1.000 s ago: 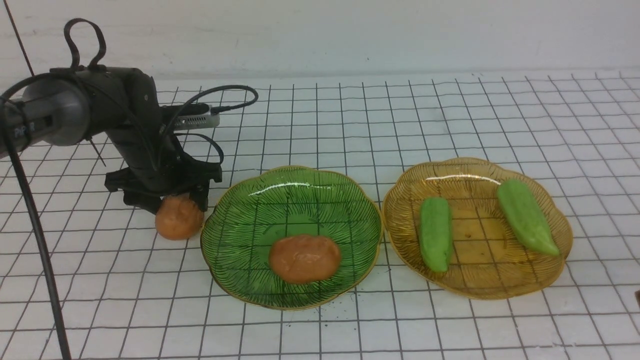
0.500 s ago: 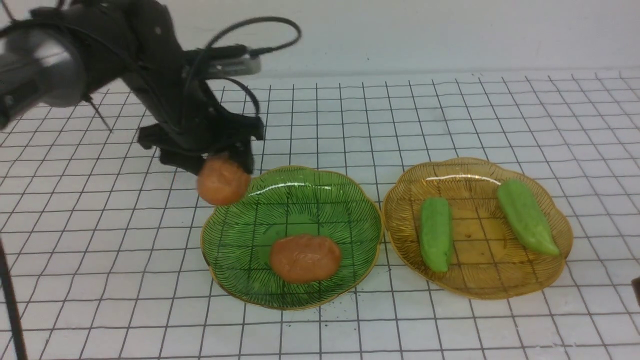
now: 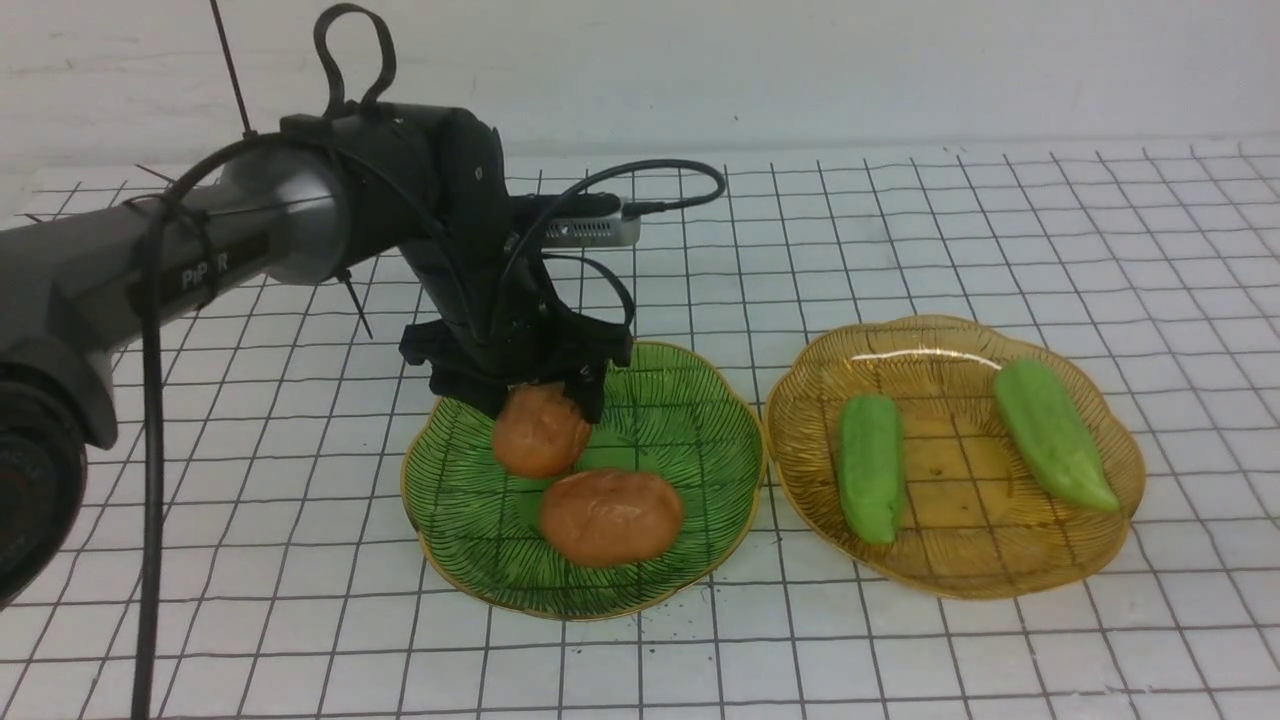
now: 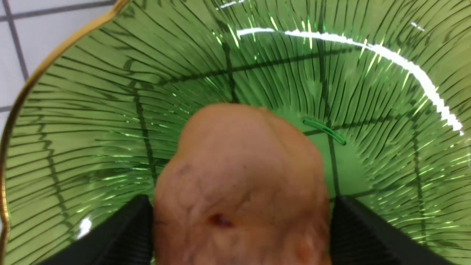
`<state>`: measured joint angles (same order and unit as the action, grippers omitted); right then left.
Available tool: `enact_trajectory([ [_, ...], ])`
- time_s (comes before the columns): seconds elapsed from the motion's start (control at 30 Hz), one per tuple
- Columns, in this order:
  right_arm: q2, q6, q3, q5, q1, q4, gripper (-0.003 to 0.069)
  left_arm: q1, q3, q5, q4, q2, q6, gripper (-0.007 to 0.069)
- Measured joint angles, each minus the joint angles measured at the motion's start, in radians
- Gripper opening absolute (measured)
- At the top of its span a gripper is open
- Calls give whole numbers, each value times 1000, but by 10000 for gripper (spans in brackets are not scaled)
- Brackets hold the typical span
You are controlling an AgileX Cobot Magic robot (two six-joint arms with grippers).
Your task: Put different types of vegetables on the plate.
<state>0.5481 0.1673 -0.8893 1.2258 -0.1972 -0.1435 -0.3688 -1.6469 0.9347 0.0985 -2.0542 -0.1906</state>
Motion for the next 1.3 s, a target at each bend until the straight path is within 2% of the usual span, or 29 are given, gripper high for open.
enact_trajectory([
  [0.13, -156, -4, 0, -5, 0, 62, -6, 0, 0, 2, 0, 0, 0, 605],
  [0.27, -261, -4, 28, -61, 0, 69, -6, 0, 0, 3, -3, 13, 0, 603],
  [0.43, -371, -4, 173, -246, 0, 52, -6, 0, 0, 4, -19, 54, 0, 570],
  [0.5, -385, -5, 325, -455, 0, 0, -6, 0, 0, 4, -42, 76, 0, 515],
  [0.57, -384, -5, 379, -526, 0, -13, -6, 0, 0, 5, -50, 81, 0, 492],
  [0.7, -380, -4, 507, -745, 0, -25, -6, 0, 0, 6, -81, 89, 0, 380],
  [0.77, -375, -4, 552, -900, 0, -26, -6, 0, 0, 6, -99, 90, 0, 286],
  [0.83, -375, -4, 570, -969, 0, -28, -6, 0, 0, 7, -99, 94, 0, 228],
  [0.87, -375, -4, 577, -1015, 0, -29, -6, 0, 0, 12, -99, 99, 0, 171],
  [0.9, -375, -4, 578, -1026, 0, -29, -6, 0, 0, 15, -99, 102, 0, 156],
  [0.97, -375, -4, 580, -1054, 0, -29, -6, 0, 0, 50, -99, 130, 0, 55],
  [1.0, -375, -4, 580, -1057, 0, -29, -6, 0, -1, 63, -99, 140, 2, 29],
  [1.13, -375, -4, 582, -1060, 0, -31, -6, 0, -23, 143, -107, 201, 57, -4],
  [1.3, -375, -4, 582, -1060, 0, -33, -6, 0, -61, 213, -124, 285, 126, -8],
])
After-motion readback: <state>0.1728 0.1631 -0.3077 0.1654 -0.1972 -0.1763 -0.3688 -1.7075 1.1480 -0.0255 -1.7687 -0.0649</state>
